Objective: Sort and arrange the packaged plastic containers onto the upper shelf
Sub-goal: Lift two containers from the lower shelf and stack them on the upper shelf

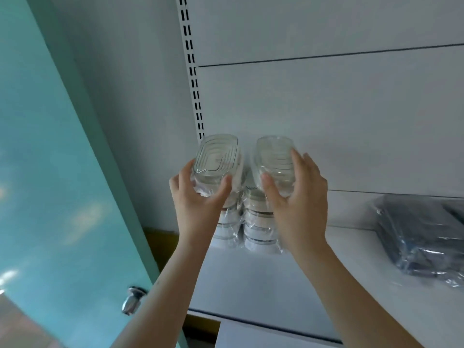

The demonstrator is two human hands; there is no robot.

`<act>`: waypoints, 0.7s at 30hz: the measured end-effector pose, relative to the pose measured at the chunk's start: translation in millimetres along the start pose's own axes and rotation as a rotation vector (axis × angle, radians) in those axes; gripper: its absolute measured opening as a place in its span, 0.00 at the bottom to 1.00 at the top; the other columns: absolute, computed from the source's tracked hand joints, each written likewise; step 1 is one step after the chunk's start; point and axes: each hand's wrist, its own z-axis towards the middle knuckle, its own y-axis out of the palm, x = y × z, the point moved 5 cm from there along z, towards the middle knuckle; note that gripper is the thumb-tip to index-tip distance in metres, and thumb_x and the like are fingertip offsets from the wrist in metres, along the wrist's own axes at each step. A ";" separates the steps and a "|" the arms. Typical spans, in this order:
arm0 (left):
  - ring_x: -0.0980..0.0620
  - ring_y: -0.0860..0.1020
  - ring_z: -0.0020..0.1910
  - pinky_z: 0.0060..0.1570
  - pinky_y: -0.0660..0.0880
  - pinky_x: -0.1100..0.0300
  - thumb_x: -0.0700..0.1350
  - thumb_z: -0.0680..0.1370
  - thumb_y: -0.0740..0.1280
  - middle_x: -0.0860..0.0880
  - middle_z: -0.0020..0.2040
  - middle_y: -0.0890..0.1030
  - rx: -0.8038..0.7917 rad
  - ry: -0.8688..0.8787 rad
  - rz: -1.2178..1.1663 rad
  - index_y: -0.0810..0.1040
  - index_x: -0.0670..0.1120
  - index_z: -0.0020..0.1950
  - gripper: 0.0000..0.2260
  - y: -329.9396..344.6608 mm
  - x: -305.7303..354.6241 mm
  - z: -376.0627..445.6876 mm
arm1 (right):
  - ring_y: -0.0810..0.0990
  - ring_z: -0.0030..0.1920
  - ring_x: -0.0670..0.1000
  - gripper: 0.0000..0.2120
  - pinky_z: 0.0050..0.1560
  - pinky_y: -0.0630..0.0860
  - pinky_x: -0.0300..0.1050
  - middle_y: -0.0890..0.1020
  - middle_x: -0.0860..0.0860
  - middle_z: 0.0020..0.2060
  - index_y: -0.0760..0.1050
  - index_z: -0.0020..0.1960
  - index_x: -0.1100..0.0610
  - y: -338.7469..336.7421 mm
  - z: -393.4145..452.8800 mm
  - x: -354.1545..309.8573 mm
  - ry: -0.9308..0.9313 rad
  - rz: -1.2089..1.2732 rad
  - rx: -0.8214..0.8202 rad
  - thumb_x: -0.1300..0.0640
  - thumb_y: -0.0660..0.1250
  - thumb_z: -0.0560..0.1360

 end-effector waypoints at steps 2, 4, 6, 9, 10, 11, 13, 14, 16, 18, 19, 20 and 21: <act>0.54 0.72 0.63 0.61 0.72 0.59 0.59 0.71 0.76 0.53 0.65 0.68 -0.019 0.013 0.022 0.67 0.55 0.74 0.35 5.7 2.2 10.9 | 0.69 0.68 0.58 0.31 0.66 0.70 0.52 0.72 0.55 0.72 0.69 0.74 0.51 5.5 7.2 -4.9 -0.013 -0.030 0.009 0.36 0.66 0.77; 0.52 0.72 0.63 0.63 0.72 0.55 0.60 0.70 0.76 0.53 0.64 0.68 -0.044 0.011 0.050 0.66 0.55 0.73 0.35 10.3 -1.5 20.4 | 0.70 0.67 0.57 0.29 0.65 0.72 0.52 0.73 0.54 0.71 0.71 0.71 0.51 11.0 11.5 -7.8 -0.016 -0.050 0.013 0.37 0.67 0.76; 0.49 0.71 0.65 0.66 0.72 0.48 0.64 0.69 0.74 0.52 0.64 0.69 -0.060 -0.005 0.132 0.66 0.55 0.73 0.36 13.7 -10.2 29.9 | 0.71 0.66 0.58 0.29 0.63 0.73 0.53 0.74 0.54 0.70 0.72 0.71 0.51 17.2 14.3 -9.8 -0.003 -0.091 0.017 0.36 0.66 0.76; 0.45 0.69 0.68 0.67 0.70 0.45 0.65 0.70 0.73 0.47 0.68 0.70 -0.178 -0.059 0.272 0.63 0.52 0.75 0.39 21.2 -21.1 43.3 | 0.70 0.69 0.61 0.33 0.66 0.71 0.55 0.69 0.56 0.75 0.66 0.76 0.50 34.8 16.0 -12.1 0.051 -0.211 -0.145 0.32 0.61 0.77; 0.46 0.70 0.67 0.65 0.70 0.49 0.63 0.71 0.73 0.46 0.69 0.70 -0.229 -0.092 0.245 0.63 0.50 0.76 0.39 23.1 -23.2 45.4 | 0.68 0.71 0.62 0.34 0.68 0.68 0.56 0.65 0.57 0.77 0.63 0.78 0.48 41.3 14.4 -11.5 0.070 -0.238 -0.217 0.32 0.58 0.78; 0.47 0.72 0.66 0.61 0.70 0.53 0.62 0.71 0.73 0.46 0.69 0.70 -0.267 -0.112 0.214 0.63 0.49 0.76 0.39 23.4 -24.2 47.1 | 0.65 0.74 0.62 0.35 0.70 0.66 0.56 0.61 0.57 0.79 0.58 0.80 0.47 45.8 12.4 -11.1 0.087 -0.230 -0.266 0.32 0.56 0.78; 0.49 0.73 0.65 0.57 0.67 0.58 0.62 0.71 0.74 0.47 0.69 0.71 -0.309 -0.103 0.192 0.64 0.48 0.76 0.39 21.2 -23.1 50.6 | 0.59 0.77 0.61 0.35 0.74 0.61 0.56 0.55 0.56 0.81 0.52 0.82 0.45 48.1 9.8 -12.1 0.131 -0.132 -0.302 0.34 0.55 0.79; 0.50 0.72 0.66 0.58 0.67 0.59 0.63 0.71 0.73 0.48 0.70 0.71 -0.328 -0.090 0.197 0.63 0.48 0.76 0.40 19.8 -22.4 51.8 | 0.57 0.78 0.60 0.35 0.75 0.59 0.56 0.54 0.56 0.81 0.50 0.82 0.44 47.2 9.2 -12.9 0.152 -0.083 -0.301 0.34 0.55 0.80; 0.49 0.71 0.69 0.61 0.67 0.57 0.66 0.71 0.72 0.47 0.72 0.70 -0.372 -0.067 0.230 0.61 0.49 0.78 0.42 16.8 -22.5 54.6 | 0.54 0.79 0.58 0.35 0.76 0.57 0.56 0.52 0.55 0.81 0.49 0.82 0.44 44.8 8.6 -14.2 0.180 -0.045 -0.287 0.34 0.55 0.80; 0.47 0.71 0.70 0.65 0.68 0.53 0.69 0.70 0.70 0.47 0.73 0.70 -0.402 -0.041 0.267 0.61 0.50 0.79 0.44 13.7 -22.9 57.0 | 0.53 0.80 0.57 0.34 0.77 0.55 0.54 0.52 0.54 0.81 0.50 0.82 0.45 42.2 8.9 -14.8 0.194 -0.040 -0.276 0.35 0.54 0.80; 0.46 0.71 0.71 0.66 0.69 0.51 0.70 0.71 0.68 0.46 0.74 0.69 -0.413 -0.032 0.283 0.60 0.50 0.79 0.44 12.1 -22.9 58.0 | 0.52 0.80 0.56 0.34 0.77 0.54 0.54 0.52 0.54 0.81 0.51 0.82 0.46 41.0 9.7 -14.7 0.201 -0.033 -0.272 0.35 0.54 0.80; 0.46 0.70 0.71 0.67 0.68 0.51 0.71 0.71 0.67 0.46 0.74 0.68 -0.424 -0.026 0.294 0.59 0.50 0.79 0.43 11.1 -22.8 59.1 | 0.52 0.80 0.56 0.34 0.77 0.54 0.53 0.52 0.53 0.81 0.51 0.82 0.46 39.7 10.3 -14.0 0.208 -0.027 -0.264 0.35 0.54 0.80; 0.46 0.70 0.72 0.67 0.68 0.50 0.71 0.71 0.66 0.46 0.75 0.68 -0.432 -0.022 0.297 0.59 0.51 0.80 0.43 9.6 -22.6 60.1 | 0.52 0.80 0.56 0.34 0.77 0.54 0.53 0.52 0.53 0.81 0.51 0.82 0.47 37.7 10.6 -13.9 0.208 -0.028 -0.251 0.35 0.54 0.80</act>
